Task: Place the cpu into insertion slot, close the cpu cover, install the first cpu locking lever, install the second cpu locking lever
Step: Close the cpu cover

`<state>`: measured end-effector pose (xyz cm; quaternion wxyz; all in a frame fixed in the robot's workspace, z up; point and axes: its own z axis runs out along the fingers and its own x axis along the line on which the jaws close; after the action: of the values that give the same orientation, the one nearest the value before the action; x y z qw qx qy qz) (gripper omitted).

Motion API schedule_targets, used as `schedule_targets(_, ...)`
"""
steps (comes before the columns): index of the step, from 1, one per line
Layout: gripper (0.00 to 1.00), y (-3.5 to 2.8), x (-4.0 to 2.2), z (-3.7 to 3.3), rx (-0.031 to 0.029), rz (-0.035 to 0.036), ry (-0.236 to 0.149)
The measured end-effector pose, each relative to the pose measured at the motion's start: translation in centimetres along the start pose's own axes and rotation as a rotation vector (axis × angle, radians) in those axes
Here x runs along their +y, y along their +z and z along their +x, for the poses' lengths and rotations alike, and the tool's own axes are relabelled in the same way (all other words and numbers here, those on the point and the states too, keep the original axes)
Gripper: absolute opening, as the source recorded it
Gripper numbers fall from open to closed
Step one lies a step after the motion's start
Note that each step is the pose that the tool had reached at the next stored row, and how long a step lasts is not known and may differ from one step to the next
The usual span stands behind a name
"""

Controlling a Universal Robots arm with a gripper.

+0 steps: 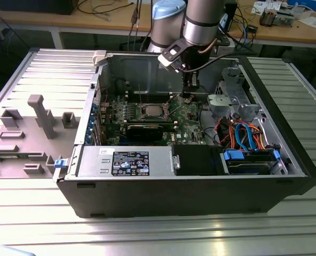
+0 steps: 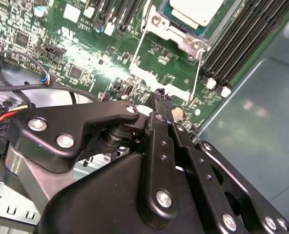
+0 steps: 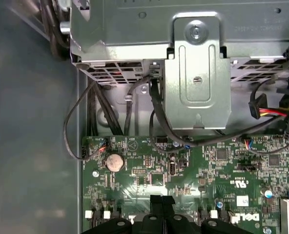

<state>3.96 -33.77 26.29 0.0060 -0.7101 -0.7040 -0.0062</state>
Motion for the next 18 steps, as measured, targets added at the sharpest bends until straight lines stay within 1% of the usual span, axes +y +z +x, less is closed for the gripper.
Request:
schedule_targets(2,0.11,0.17,0.43,0.02,0.0000,0.0002,-0.004)
schedule_targets(6,0.11,0.85,0.51,0.01,0.0000,0.0002,-0.009)
schedule_targets(7,0.11,1.11,0.50,0.00,0.0002,0.0004,-0.012)
schedule_targets(10,0.11,1.16,0.08,-0.01,0.0002,0.0005,-0.015)
schedule_targets(18,0.11,1.16,-0.21,-0.01,0.0004,0.0004,-0.014)
